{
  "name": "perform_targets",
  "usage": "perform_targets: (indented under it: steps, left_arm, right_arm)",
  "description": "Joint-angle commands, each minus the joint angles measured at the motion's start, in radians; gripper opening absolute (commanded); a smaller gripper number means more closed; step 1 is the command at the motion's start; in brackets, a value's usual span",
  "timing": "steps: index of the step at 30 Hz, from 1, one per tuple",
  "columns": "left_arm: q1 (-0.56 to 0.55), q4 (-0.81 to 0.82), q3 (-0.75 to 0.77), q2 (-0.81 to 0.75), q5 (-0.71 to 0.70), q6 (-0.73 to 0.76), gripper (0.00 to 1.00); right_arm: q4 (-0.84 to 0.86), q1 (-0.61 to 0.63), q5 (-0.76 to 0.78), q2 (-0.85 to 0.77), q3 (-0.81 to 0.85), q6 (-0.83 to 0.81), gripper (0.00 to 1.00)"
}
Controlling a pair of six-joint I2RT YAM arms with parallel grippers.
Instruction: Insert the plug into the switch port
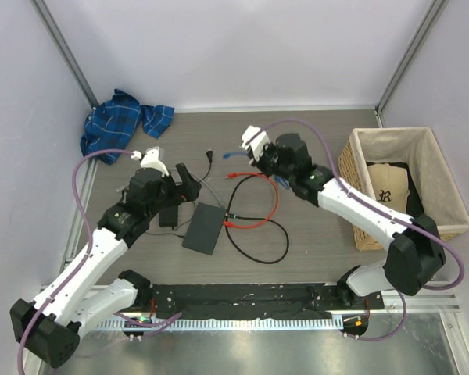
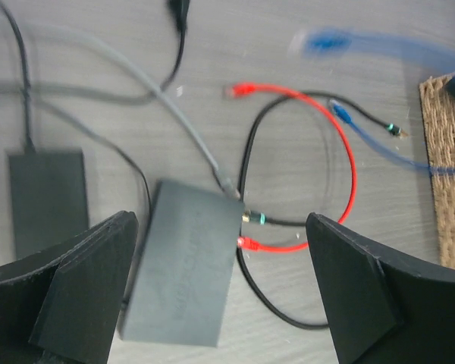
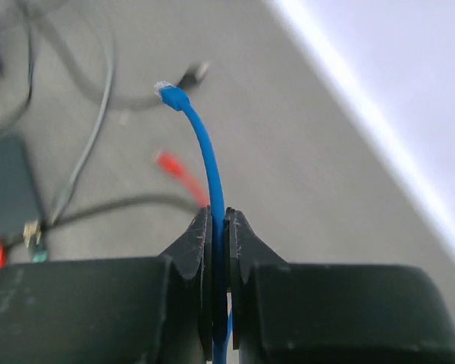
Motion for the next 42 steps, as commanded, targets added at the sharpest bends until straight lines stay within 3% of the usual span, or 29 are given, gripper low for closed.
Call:
perform_targets:
  steps: [1,5,16,26,33,37,42]
  left_arm:
    - [0.037,0.113,-0.065,0.020,0.103,-0.243,0.99]
    - [0.040,0.161,-0.116,0.051,0.099,-0.349,0.99]
    - [0.043,0.284,-0.159,0.224,0.135,-0.514,0.97]
    - [0.041,0.396,-0.127,0.347,0.178,-0.571,0.95]
    - [0.040,0.546,-0.130,0.450,0.210,-0.700,0.92]
    - [0.040,0.601,-0.119,0.499,0.219,-0.751,0.89]
    - [0.027,0.629,-0.101,0.529,0.225,-0.772,0.76]
  right_arm:
    - [0.308,0.047,-0.033,-0.022,-0.239,0.012,0.01]
    - [0.487,0.100,-0.024,-0.054,-0.468,0.155,0.01]
    - [0.814,0.149,0.129,-0.185,-0.769,0.373,0.01]
    - [0.926,0.149,0.134,-0.260,-0.859,0.441,0.01]
    - [0.971,0.149,0.105,-0.271,-0.905,0.465,0.01]
    - [0.996,0.149,0.100,-0.251,-0.910,0.465,0.01]
    - [1.040,0.149,0.090,-0.223,-0.915,0.491,0.01]
